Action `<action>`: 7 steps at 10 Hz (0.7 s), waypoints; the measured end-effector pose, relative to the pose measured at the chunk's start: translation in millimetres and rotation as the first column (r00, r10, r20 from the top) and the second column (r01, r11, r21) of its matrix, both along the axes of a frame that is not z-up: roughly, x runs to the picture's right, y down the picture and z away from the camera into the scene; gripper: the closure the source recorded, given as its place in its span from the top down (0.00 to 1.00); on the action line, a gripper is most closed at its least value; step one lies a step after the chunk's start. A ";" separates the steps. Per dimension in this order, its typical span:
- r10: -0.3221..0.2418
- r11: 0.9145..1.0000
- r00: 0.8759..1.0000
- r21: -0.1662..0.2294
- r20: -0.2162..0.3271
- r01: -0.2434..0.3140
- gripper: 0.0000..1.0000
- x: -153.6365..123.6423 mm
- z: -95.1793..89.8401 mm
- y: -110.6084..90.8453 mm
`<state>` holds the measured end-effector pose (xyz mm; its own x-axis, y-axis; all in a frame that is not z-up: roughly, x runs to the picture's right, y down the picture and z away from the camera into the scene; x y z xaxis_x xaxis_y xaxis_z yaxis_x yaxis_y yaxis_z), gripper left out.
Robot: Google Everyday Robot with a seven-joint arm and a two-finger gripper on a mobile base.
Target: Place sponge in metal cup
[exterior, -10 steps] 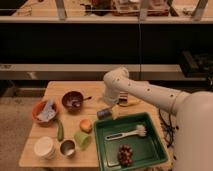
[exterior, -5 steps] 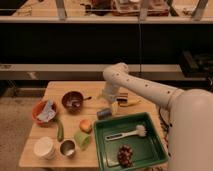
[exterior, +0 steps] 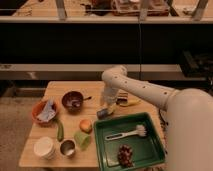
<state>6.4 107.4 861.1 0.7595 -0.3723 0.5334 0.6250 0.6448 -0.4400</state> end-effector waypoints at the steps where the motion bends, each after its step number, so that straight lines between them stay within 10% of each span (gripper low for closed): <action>1: -0.006 1.000 1.000 0.002 0.001 0.006 0.28 -1.3 1.7 2.0; 7: -0.032 0.999 0.997 0.024 0.072 0.031 0.25 -21.2 -12.6 -4.4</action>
